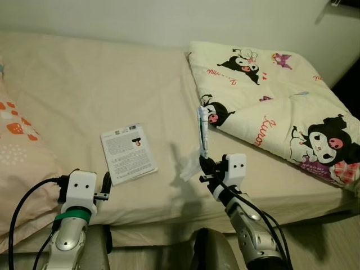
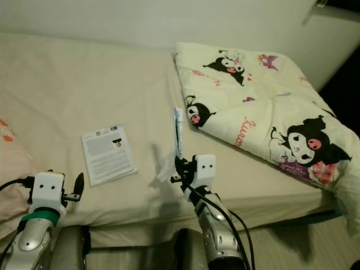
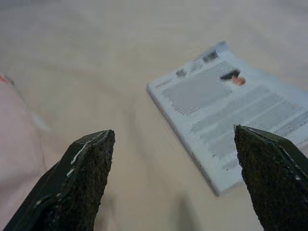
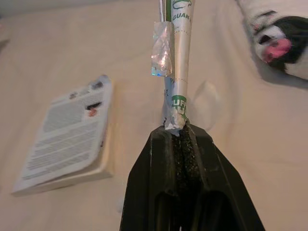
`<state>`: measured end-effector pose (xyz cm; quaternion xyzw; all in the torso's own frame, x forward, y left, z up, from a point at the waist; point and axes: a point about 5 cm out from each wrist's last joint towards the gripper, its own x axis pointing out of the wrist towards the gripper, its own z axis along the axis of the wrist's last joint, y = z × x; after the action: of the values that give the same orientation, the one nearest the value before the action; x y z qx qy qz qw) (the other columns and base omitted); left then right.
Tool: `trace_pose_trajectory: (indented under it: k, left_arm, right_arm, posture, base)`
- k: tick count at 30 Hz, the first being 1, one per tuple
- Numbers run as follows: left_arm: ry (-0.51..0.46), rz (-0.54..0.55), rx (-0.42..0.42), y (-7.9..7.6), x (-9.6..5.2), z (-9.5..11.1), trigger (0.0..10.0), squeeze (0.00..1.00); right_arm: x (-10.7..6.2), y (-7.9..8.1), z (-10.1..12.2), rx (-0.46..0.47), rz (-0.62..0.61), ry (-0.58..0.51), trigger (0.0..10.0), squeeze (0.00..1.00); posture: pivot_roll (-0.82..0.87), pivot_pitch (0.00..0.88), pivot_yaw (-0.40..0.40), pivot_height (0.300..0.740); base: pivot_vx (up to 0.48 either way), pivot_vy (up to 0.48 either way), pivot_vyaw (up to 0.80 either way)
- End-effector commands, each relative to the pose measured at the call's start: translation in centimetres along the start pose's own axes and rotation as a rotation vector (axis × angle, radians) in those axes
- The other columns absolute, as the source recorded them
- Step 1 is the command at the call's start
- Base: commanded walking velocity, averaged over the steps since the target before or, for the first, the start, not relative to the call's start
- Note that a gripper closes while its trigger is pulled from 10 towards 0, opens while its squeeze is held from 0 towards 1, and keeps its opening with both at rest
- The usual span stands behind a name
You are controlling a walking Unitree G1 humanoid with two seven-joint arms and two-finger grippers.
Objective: Clean up the room
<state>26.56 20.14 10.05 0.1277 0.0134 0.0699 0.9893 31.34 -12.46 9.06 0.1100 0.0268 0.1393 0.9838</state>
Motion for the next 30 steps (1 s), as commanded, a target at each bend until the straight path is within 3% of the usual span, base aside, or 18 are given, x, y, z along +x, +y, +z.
trace_pose_trajectory:
  k: [1,11,12,18,20,30]
  left_arm:
    - [-0.007,-0.042,0.012,-0.8,0.2,0.4,10.0,0.0]
    - [-0.013,-0.058,0.029,-1.1,0.4,0.5,10.0,0.0]
    - [-0.009,-0.054,0.02,-1.1,0.6,0.6,10.0,0.0]
    - [-0.007,-0.082,0.023,-1.5,1.0,0.7,10.0,0.0]
    - [-0.023,-0.11,0.036,-1.9,1.4,1.3,10.0,0.0]
    - [-0.021,-0.103,0.054,-1.2,1.4,1.6,10.0,0.0]
  right_arm:
    - [-0.3,-1.3,-0.5,0.023,-0.099,0.007,10.0,0.0]
    - [-0.8,-1.4,-0.9,0.065,-0.15,0.024,10.0,0.0]
    - [-0.7,-1.5,-0.9,0.06,-0.158,0.024,10.0,0.0]
    - [-1.0,-2.1,-0.9,0.056,-0.199,0.018,10.0,0.0]
    - [-1.4,-2.8,-1.3,0.066,-0.243,0.02,10.0,0.0]
    - [-1.5,-3.1,-1.8,0.072,-0.271,0.028,10.0,0.0]
  posture:
    - [0.16,0.0,-0.132,0.567]
    - [0.16,0.0,-0.129,0.592]
    - [0.14,0.0,-0.094,0.598]
    - [0.14,0.0,-0.086,0.613]
    - [0.17,0.0,-0.038,0.623]
    - [0.2,0.0,-0.026,0.652]
  base:
    - [0.0,0.0,0.0]
    - [0.0,0.0,0.0]
    - [0.0,0.0,0.0]
    - [0.0,0.0,0.0]
    - [0.0,0.0,0.0]
    - [0.0,0.0,0.0]
